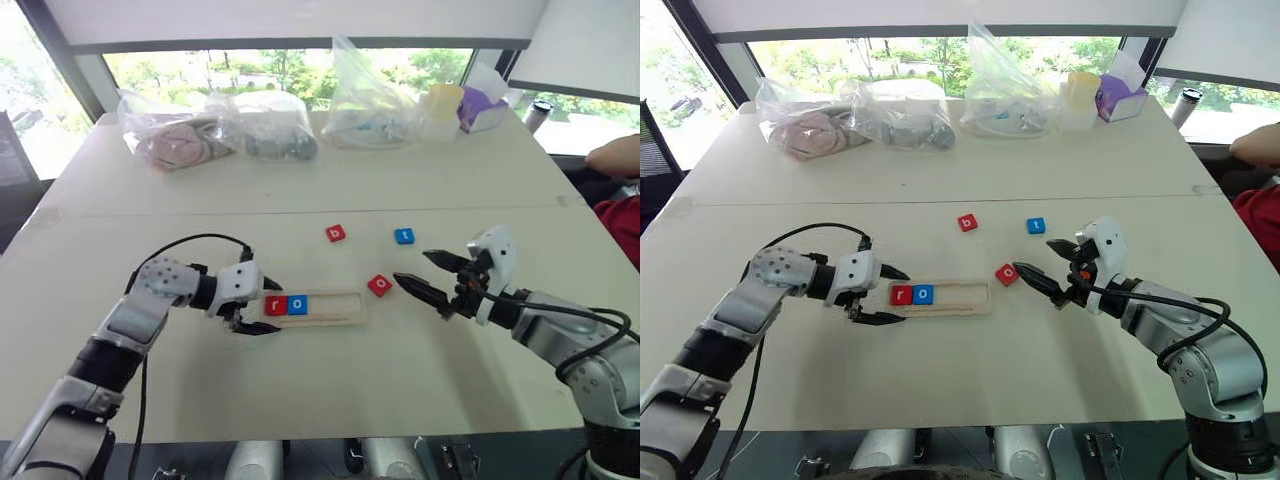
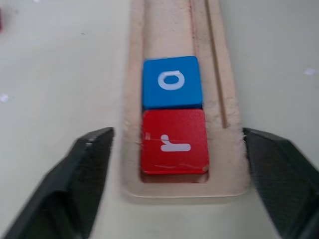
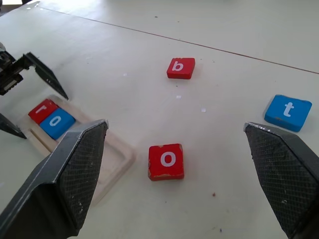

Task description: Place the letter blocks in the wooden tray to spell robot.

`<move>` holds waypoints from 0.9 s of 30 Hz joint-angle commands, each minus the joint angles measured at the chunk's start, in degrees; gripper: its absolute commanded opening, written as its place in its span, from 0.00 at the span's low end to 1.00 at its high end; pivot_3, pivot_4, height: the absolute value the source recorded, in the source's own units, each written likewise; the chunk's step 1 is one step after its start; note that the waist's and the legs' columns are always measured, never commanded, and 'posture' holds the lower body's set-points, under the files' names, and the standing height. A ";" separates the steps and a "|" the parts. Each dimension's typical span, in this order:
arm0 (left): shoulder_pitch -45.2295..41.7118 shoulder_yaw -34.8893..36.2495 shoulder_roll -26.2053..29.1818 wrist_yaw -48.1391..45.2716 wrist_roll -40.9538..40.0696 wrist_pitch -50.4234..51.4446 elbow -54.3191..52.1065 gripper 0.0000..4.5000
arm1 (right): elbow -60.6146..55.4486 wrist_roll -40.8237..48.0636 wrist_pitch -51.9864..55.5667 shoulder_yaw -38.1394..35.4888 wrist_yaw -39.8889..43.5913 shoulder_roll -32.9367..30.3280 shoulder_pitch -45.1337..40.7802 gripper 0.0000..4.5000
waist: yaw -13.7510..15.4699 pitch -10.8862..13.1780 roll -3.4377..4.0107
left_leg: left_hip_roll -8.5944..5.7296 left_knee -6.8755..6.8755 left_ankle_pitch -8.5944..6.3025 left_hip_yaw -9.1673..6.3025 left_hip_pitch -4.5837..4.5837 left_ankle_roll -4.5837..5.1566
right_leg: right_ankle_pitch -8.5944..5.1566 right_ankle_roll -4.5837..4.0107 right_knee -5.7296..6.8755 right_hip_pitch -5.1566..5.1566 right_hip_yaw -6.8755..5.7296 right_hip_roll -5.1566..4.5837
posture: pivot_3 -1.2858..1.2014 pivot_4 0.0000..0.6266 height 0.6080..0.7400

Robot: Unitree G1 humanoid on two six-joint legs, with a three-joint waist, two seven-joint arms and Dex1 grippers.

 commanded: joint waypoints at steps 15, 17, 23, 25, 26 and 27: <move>5.42 5.77 8.93 -1.12 -3.50 11.47 -10.37 0.99 | 23.29 -19.97 -0.36 19.37 -15.04 17.11 -26.48 1.00 | -0.71 0.01 0.10 | 0.11 -0.05 0.15 -0.01 -0.02 0.26 | 0.11 -0.07 0.42 -0.29 0.03 0.16 | 0.52 0.24 1.00; 6.96 7.31 10.33 -0.55 -4.01 13.17 -12.28 0.99 | 30.31 -22.86 -3.32 21.44 -14.85 19.91 -30.21 1.00 | -0.63 0.02 0.08 | 0.10 -0.06 0.15 -0.01 -0.07 0.26 | 0.23 -0.22 0.40 -0.33 0.03 0.13 | 0.52 0.24 1.00; 10.28 12.94 13.66 1.66 -7.25 20.15 -17.74 0.99 | 43.13 -27.60 -8.34 23.49 -13.37 25.01 -36.22 1.00 | -0.54 0.04 0.08 | 0.04 -0.07 0.15 0.00 -0.13 0.26 | 0.21 -0.19 0.36 -0.35 0.03 0.02 | 0.52 0.24 1.00; 11.37 14.82 14.40 2.82 -7.92 21.62 -19.07 0.99 | 45.10 -28.88 -8.71 23.91 -13.21 26.21 -37.31 1.00 | -0.68 0.04 0.09 | 0.04 -0.08 0.15 0.02 -0.12 0.26 | 0.20 -0.18 0.35 -0.35 0.04 0.00 | 0.52 0.24 1.00; 11.88 15.63 14.54 3.54 -8.34 22.54 -19.95 0.99 | 45.88 -29.29 -8.61 23.67 -13.60 26.91 -37.69 1.00 | -0.69 0.05 0.09 | 0.04 -0.08 0.15 0.02 -0.12 0.26 | 0.21 -0.18 0.35 -0.36 0.04 0.00 | 0.52 0.24 1.00; 12.48 16.54 14.42 4.47 -8.80 23.57 -20.84 0.99 | 47.22 -30.04 -8.64 23.42 -14.68 27.68 -38.20 1.00 | -0.72 0.04 0.09 | 0.04 -0.08 0.15 0.02 -0.11 0.26 | 0.21 -0.18 0.36 -0.36 0.04 0.01 | 0.52 0.24 1.00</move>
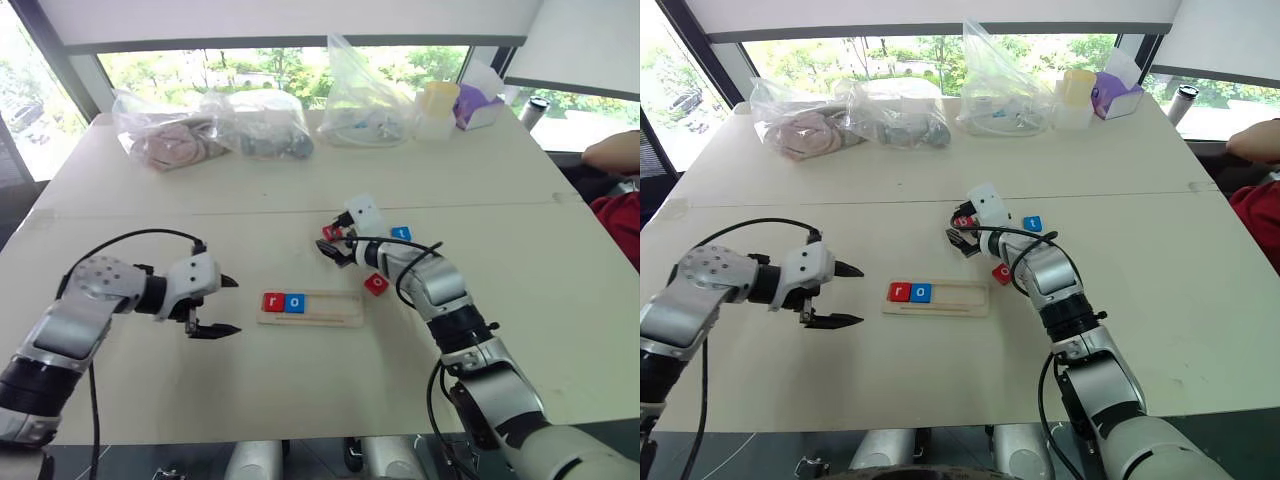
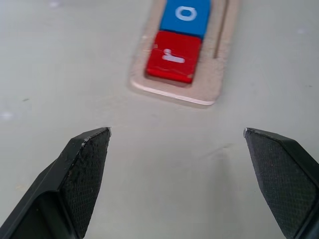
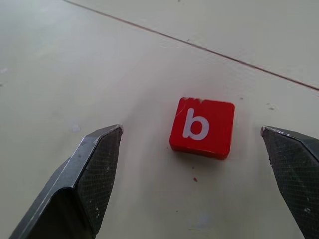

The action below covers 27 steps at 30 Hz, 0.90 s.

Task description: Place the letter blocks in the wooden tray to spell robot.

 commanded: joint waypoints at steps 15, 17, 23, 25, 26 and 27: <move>2.96 3.00 -2.22 8.34 -3.04 5.93 -7.87 1.00 | -1.20 -9.30 -4.09 -1.19 -4.66 2.84 -2.78 0.26 | -1.19 0.01 0.03 | 0.03 -0.07 0.00 -0.03 0.03 0.00 | 0.02 0.00 0.05 -0.04 0.00 0.03 | 0.52 0.24 1.00; 3.25 2.74 -2.95 7.65 -4.70 6.96 -9.49 1.00 | -10.31 -9.65 -0.22 -2.02 -4.41 0.14 0.44 0.26 | -1.04 0.01 0.02 | 0.01 -0.07 0.00 -0.06 -0.05 0.00 | 0.01 0.02 0.03 -0.07 -0.01 -0.01 | 0.52 0.24 1.00; 2.95 1.65 -4.29 7.92 -5.05 7.05 -9.20 1.00 | -42.56 -10.93 23.59 -16.50 -15.10 0.68 14.48 0.26 | -0.82 0.01 0.01 | -0.03 -0.09 -0.01 -0.03 -0.09 -0.01 | -0.09 0.18 -0.01 -0.07 0.03 -0.17 | 0.52 0.24 1.00; 1.86 0.88 -5.07 7.81 -4.80 6.53 -7.99 1.00 | -51.29 -11.84 31.22 -18.39 -17.34 2.78 18.76 0.26 | -0.84 0.00 0.00 | -0.02 -0.10 -0.01 -0.05 -0.05 -0.01 | -0.11 0.16 0.02 -0.07 0.03 -0.13 | 0.52 0.24 1.00; 1.26 0.52 -5.38 7.67 -4.72 6.37 -7.49 1.00 | -54.33 -12.06 34.14 -18.67 -18.03 3.76 20.20 0.26 | -1.01 0.00 0.01 | -0.03 -0.10 -0.01 -0.06 -0.05 -0.01 | -0.14 0.19 0.02 -0.06 0.02 -0.07 | 0.52 0.24 1.00; 0.58 0.14 -5.61 7.30 -4.82 6.36 -6.90 1.00 | -56.92 -11.92 37.12 -18.70 -18.39 4.90 21.55 0.26 | -1.15 0.00 0.01 | -0.02 -0.10 -0.01 -0.05 -0.02 -0.01 | -0.20 0.15 0.03 -0.07 0.02 -0.04 | 0.52 0.24 1.00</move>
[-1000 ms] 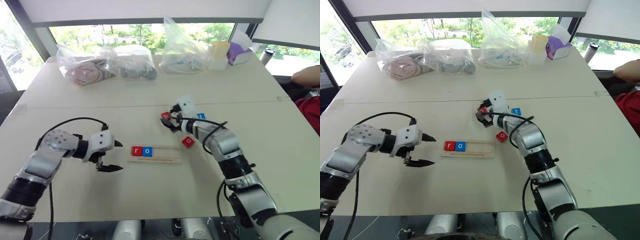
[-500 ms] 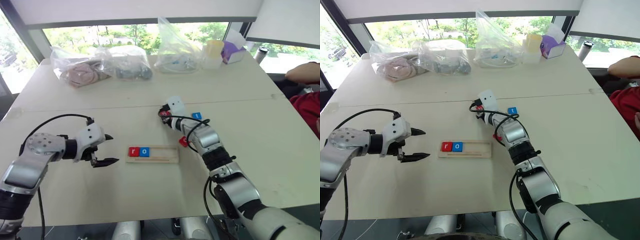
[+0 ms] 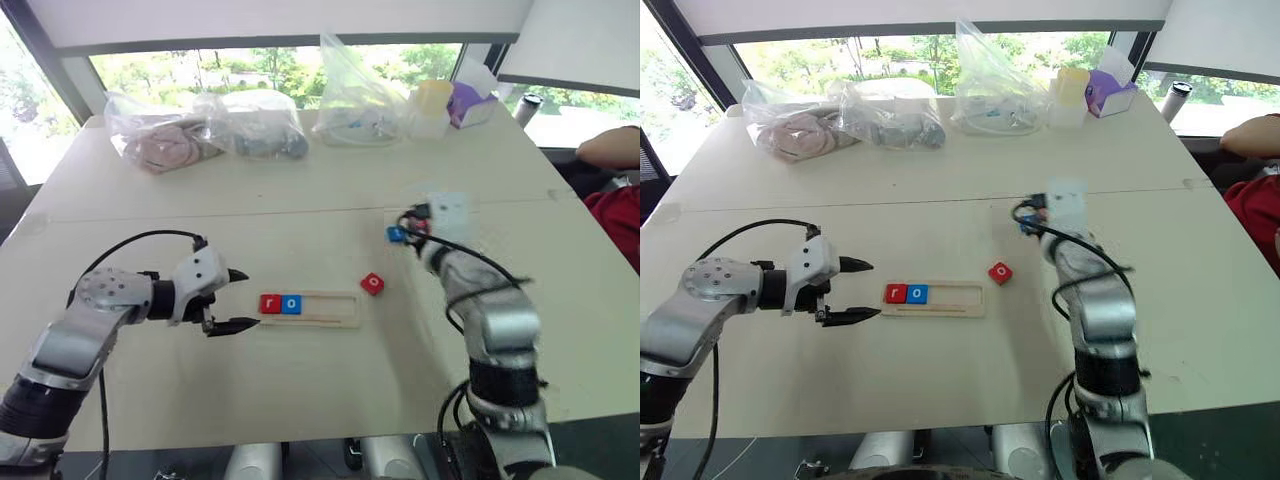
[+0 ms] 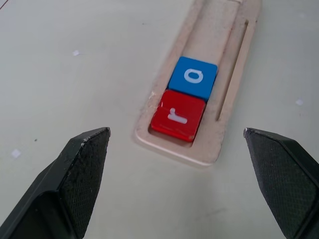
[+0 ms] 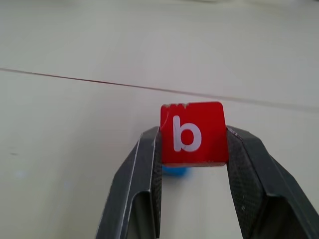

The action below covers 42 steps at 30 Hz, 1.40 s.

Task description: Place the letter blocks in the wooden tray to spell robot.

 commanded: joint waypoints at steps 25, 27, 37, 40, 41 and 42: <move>-7.78 1.01 -1.46 -2.96 -5.41 2.79 2.77 1.00 | -15.21 3.73 16.23 -5.69 3.98 -1.66 -3.62 0.99 | -0.27 0.08 0.02 | 0.06 -0.01 0.00 0.01 -0.04 0.00 | -0.06 -0.08 -0.17 -0.06 0.08 -0.06 | 0.52 0.24 1.00; -9.25 2.92 -3.05 -1.79 -9.19 6.19 1.41 1.00 | -14.44 7.04 12.20 -2.38 11.86 -12.22 -4.39 0.99 | -0.23 0.09 0.00 | 0.06 -0.01 0.00 0.03 -0.04 0.00 | -0.06 -0.08 -0.24 -0.03 0.07 -0.06 | 0.52 0.24 1.00; -9.74 4.85 -3.81 0.86 -18.50 14.82 -8.86 1.00 | 0.10 19.31 -25.89 -0.82 51.89 -35.54 10.01 0.99 | -0.14 0.09 -0.09 | -0.04 -0.77 -0.13 0.01 0.02 0.24 | -0.05 0.30 -0.96 0.21 -0.10 -0.03 | 0.52 0.24 1.00; -9.21 3.14 -3.21 0.68 -18.87 15.41 -10.61 1.00 | 9.83 17.85 -38.39 0.92 56.06 -35.60 11.44 0.99 | -0.20 0.13 -0.16 | -0.08 -0.74 -0.17 0.07 0.02 0.30 | -0.03 0.26 -1.00 0.21 -0.04 -0.09 | 0.52 0.24 1.00; -9.08 2.70 -3.06 0.90 -18.54 15.36 -10.76 1.00 | 13.23 16.78 -42.66 1.63 57.59 -36.28 11.42 0.99 | -0.19 0.15 -0.13 | -0.08 -0.71 -0.17 0.10 0.04 0.30 | -0.02 0.27 -0.99 0.22 -0.02 -0.09 | 0.52 0.24 1.00; -8.93 2.54 -2.98 1.10 -18.18 15.16 -10.64 1.00 | 16.24 15.37 -46.74 2.57 59.04 -37.20 11.33 0.99 | -0.15 0.15 -0.13 | -0.09 -0.66 -0.17 0.16 0.05 0.30 | -0.01 0.26 -0.97 0.22 0.04 -0.09 | 0.52 0.24 1.00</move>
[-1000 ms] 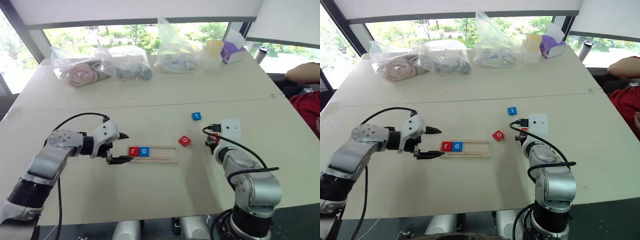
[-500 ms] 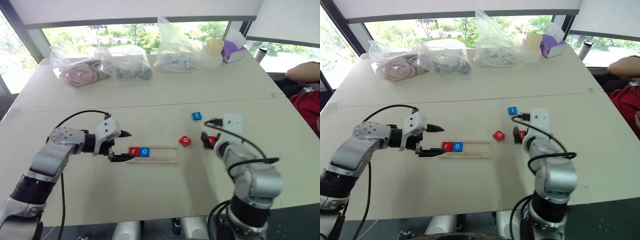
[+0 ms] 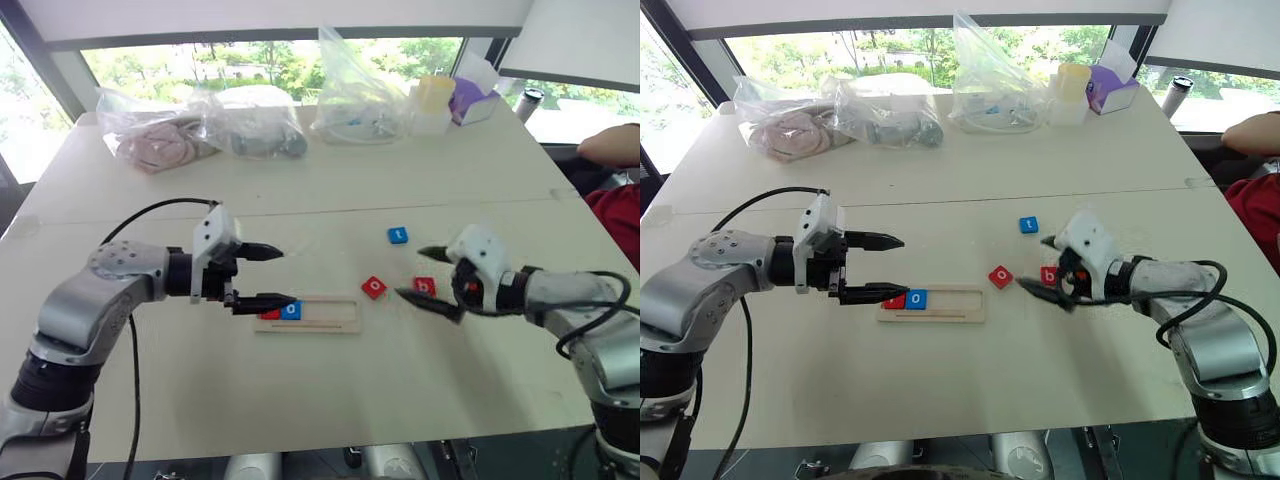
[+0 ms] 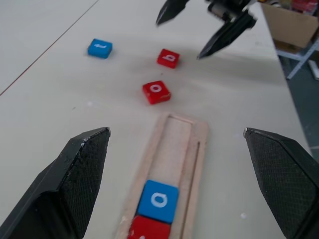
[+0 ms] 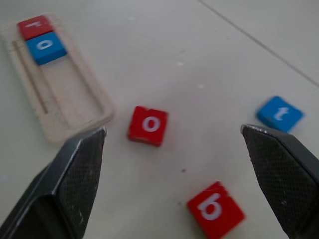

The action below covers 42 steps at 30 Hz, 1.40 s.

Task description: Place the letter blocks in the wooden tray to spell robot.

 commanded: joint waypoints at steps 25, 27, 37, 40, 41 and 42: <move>9.14 0.52 2.75 4.98 5.36 -4.15 0.30 1.00 | 50.49 -7.24 -40.35 7.35 18.72 2.38 -17.55 0.47 | -0.01 -0.02 -0.05 | 0.04 0.14 0.12 0.12 0.35 -0.19 | 0.25 -0.30 0.13 0.22 0.30 0.13 | 0.52 0.24 1.00; 9.56 1.08 3.19 4.88 5.32 -4.42 0.70 1.00 | 50.23 -8.22 -40.89 8.13 19.32 2.47 -17.50 0.25 | 0.03 -0.03 -0.03 | 0.05 0.14 0.12 0.13 0.36 -0.19 | 0.26 -0.31 0.15 0.22 0.30 0.14 | 0.52 0.24 1.00; 13.83 7.83 8.28 3.83 4.29 -4.22 2.08 1.00 | 22.54 -1.77 -16.54 8.61 13.30 4.80 -19.03 0.25 | -0.13 0.00 0.01 | 0.13 0.07 0.12 0.10 0.38 -0.19 | 0.28 -0.27 0.31 0.04 0.49 0.14 | 0.52 0.24 1.00; 17.12 10.24 11.66 1.63 4.30 -4.40 1.46 1.00 | 13.88 -2.98 -8.51 12.10 8.79 7.40 -20.42 0.25 | 0.07 0.00 0.01 | 0.16 0.01 0.12 0.02 0.38 -0.19 | 0.26 -0.27 0.32 0.02 0.44 0.16 | 0.52 0.24 1.00; 18.33 10.60 12.71 0.93 4.52 -4.55 1.01 1.00 | 12.37 -3.97 -5.21 13.72 5.94 9.32 -21.36 0.25 | 0.04 0.00 0.01 | 0.16 0.00 0.12 0.02 0.36 -0.19 | 0.25 -0.29 0.31 0.01 0.42 0.16 | 0.52 0.24 1.00; 19.42 10.64 13.59 0.53 4.92 -4.85 0.38 1.00 | 10.55 -2.81 -0.16 14.71 3.40 11.77 -21.99 0.25 | 0.06 0.00 0.01 | 0.16 0.01 0.12 0.02 0.35 -0.19 | 0.23 -0.32 0.30 0.01 0.41 0.16 | 0.52 0.24 1.00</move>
